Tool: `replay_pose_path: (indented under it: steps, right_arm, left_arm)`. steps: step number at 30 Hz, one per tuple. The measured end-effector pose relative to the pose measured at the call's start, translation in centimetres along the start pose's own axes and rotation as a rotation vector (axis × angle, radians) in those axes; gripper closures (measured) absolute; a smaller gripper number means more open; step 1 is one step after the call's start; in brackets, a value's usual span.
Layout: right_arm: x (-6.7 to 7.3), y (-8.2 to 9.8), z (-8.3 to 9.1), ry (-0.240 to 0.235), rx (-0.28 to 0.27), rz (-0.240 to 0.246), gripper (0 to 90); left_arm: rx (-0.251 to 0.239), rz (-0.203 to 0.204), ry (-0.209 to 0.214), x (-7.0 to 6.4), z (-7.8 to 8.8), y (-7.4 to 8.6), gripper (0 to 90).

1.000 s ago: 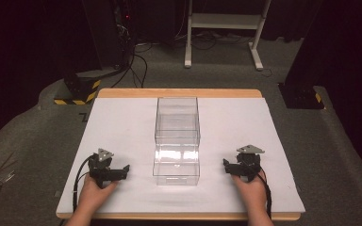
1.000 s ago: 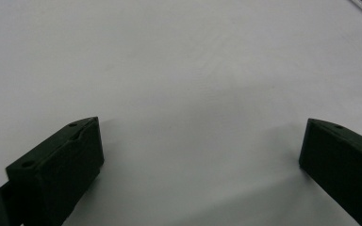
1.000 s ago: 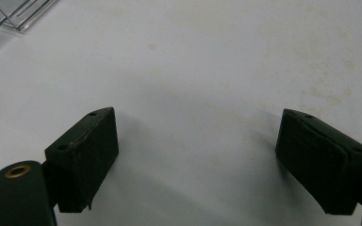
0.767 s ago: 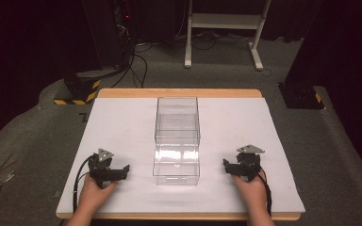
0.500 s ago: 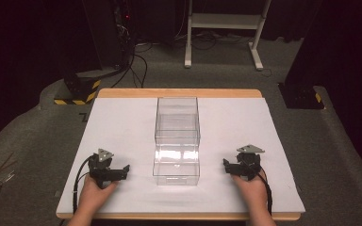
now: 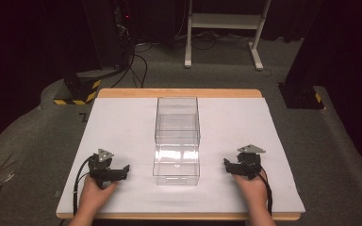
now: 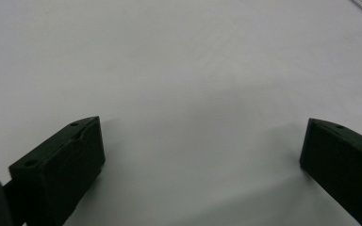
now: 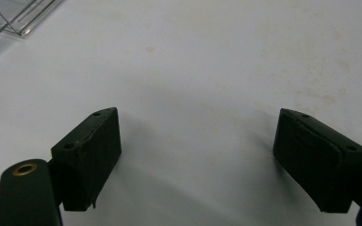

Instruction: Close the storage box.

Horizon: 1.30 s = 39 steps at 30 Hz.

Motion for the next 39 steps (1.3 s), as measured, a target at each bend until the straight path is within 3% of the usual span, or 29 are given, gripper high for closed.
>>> replay_pose_path:
  steps: [11, 14, 24, 39]
  right_arm:
    - [0.6, -0.2, 1.4, -0.058, -0.063, 0.001, 18.2]
    - [1.2, -0.5, 2.0, -0.071, -0.109, 0.016, 18.6]
    - [1.9, -0.8, 2.3, -0.083, -0.114, 0.031, 17.7]
    - [3.4, -1.6, 3.5, -0.101, -0.166, 0.07, 13.9]
  left_arm:
    - [0.001, 0.002, 0.003, 0.0, 0.0, 0.0, 0.7]
    - [0.001, 0.002, 0.003, 0.0, 0.0, 0.0, 0.7]
    - [0.001, 0.001, 0.001, 0.0, 0.0, 0.0, 0.7]
    - [0.001, 0.0, 0.001, 0.0, 0.0, 0.0, 0.7]
Point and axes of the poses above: each handheld gripper's, and its own axes: z roughly backward along the jaws, y roughly out of its underside, x roughly to its left, the point moved 9 cm from there along -z, roughly forward along the jaws, and after that the axes turned 15 degrees about x, right-handed, at the moved point
